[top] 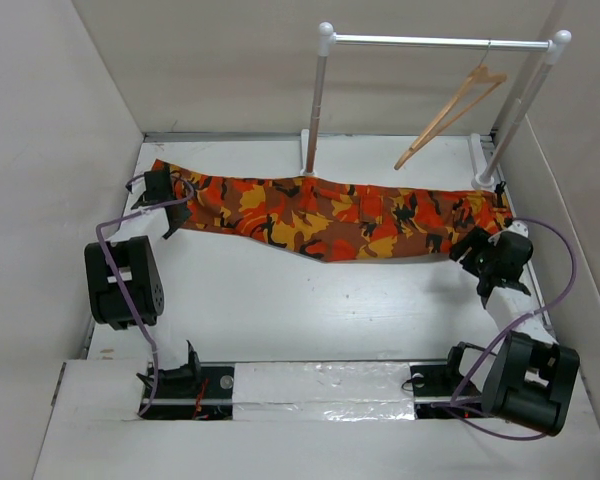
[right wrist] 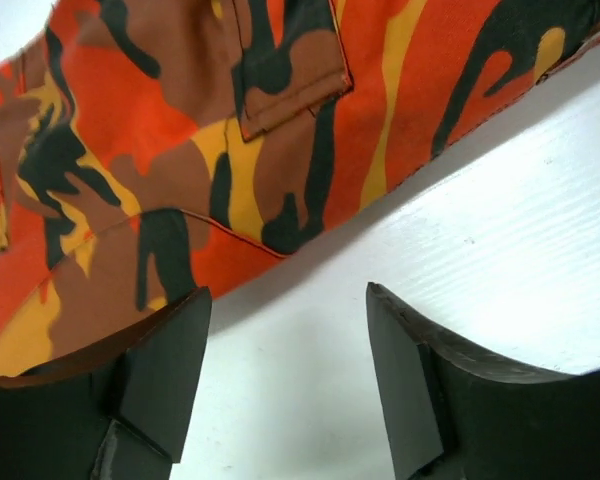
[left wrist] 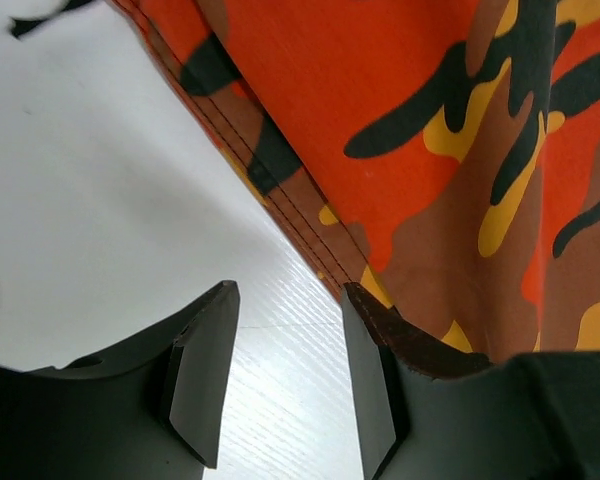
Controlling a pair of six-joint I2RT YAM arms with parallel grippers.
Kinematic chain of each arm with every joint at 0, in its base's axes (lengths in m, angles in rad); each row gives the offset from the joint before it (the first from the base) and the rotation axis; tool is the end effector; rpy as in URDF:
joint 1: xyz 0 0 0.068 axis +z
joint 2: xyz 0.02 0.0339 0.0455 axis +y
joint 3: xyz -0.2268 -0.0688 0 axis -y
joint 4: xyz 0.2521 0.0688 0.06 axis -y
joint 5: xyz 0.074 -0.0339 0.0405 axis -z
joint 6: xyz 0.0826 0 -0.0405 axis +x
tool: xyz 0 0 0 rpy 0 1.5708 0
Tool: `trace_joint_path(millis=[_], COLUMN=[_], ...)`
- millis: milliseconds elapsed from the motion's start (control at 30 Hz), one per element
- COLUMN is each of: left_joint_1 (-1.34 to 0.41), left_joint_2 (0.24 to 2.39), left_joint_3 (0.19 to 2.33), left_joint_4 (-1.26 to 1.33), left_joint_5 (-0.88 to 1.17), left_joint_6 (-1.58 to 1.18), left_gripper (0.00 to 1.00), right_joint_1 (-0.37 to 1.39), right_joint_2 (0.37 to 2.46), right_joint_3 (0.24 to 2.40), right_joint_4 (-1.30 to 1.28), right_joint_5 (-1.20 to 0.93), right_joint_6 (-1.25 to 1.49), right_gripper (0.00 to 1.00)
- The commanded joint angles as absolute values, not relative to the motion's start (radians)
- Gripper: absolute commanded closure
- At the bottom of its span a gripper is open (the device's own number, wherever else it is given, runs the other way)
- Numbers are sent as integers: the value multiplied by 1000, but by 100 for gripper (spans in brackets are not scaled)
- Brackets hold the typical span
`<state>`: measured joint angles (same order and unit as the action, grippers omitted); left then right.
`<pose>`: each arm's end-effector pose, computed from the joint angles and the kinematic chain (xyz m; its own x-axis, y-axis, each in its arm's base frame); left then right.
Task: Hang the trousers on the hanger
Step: Fold the trousers at the center of the board.
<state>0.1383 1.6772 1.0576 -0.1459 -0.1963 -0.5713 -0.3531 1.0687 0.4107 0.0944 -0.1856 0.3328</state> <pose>0.3899 0.0705 0.1341 -0.4289 -0.5951 -0.6796 -0.6020 0.7492 -0.2762 0.2663 -0.0819 0.1227 -0.4106 0.4935 -0.7667 0.3466 0.8622 0.3693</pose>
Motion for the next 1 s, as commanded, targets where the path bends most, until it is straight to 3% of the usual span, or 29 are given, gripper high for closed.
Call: trace_joint_path(millis=[0, 133, 300, 433, 533, 633, 667, 967], left_joint_1=[135, 135, 135, 135, 135, 135, 135, 135], left_joint_2=[1699, 1747, 1805, 1832, 1864, 1879, 1881, 1781], left_joint_3=[1077, 1109, 1137, 1153, 1178, 1184, 1187, 1161], left_joint_4=[-114, -106, -80, -57, -54, -43, -37, -67], left_joint_5=[-141, -143, -123, -135, -133, -144, -147, -343], left_joint_6=[-620, -638, -658, -663, -657, -652, -644, -569], left_gripper=[56, 53, 53, 63, 76, 97, 100, 100], right_joint_1=[-419, -529, -541, -541, -532, -532, -532, -575], right_joint_2=[1098, 1221, 1365, 1448, 1477, 1493, 1490, 1186], right_joint_3=[397, 382, 439, 495, 505, 511, 509, 442], right_joint_4=[199, 268, 363, 376, 411, 426, 428, 278], right_joint_5=[-213, -294, -339, -347, -344, -339, -342, -272], right_joint_6=[318, 350, 422, 457, 492, 520, 525, 466], right_gripper=[26, 22, 22, 27, 46, 87, 100, 100])
